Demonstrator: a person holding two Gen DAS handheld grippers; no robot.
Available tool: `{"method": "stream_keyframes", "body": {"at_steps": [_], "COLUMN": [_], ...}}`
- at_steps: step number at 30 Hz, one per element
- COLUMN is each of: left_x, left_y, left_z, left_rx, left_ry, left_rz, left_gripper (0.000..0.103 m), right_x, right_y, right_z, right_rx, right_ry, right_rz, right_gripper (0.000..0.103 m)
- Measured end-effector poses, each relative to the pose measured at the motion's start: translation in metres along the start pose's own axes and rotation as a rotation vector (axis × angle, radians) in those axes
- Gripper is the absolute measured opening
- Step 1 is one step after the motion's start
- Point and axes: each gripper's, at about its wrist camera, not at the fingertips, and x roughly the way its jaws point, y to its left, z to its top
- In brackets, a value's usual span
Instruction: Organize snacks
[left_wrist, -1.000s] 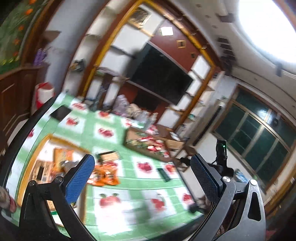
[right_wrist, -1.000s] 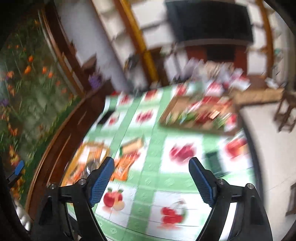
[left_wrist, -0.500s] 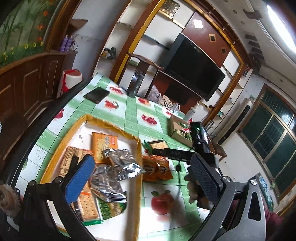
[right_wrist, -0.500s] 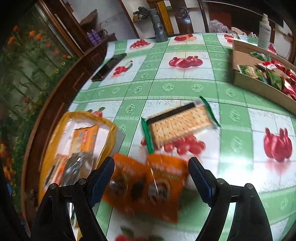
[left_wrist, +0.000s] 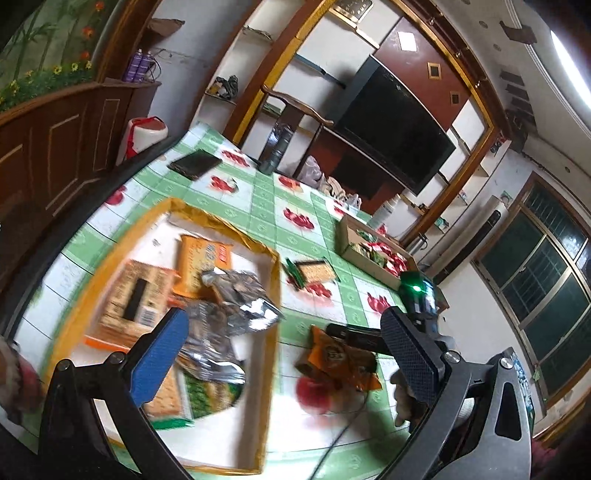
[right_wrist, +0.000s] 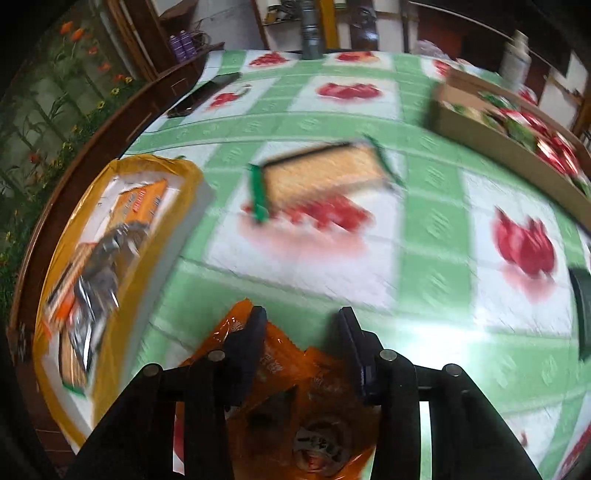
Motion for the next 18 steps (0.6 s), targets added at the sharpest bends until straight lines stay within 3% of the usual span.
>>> {"method": "stream_keyframes", "body": {"at_steps": [3,6,10,18], "left_x": [0.012,0.026,0.050,0.153], "left_y": [-0.017,-0.036,-0.063,-0.105], "left_z": [-0.004,-0.008,-0.004,0.042], "left_rx": [0.014,0.041,0.105,0.217], "left_ry": [0.026,0.058,0.117,0.281], "left_rz": [-0.012,-0.013,-0.006,0.039], "left_gripper": [0.103,0.103,0.103,0.103], "right_x": [-0.012,-0.029,-0.055,-0.062], "right_y": [-0.034,-0.075,-0.106,-0.138], "right_z": [-0.013,-0.023,-0.038,-0.051], "right_rx": [0.042,0.147,0.192,0.235], "right_ry": [-0.006,-0.030,-0.111,-0.261], "right_rz": [-0.042,0.057,0.133,0.199], "right_gripper": [0.046,0.048,0.072,0.072]}}
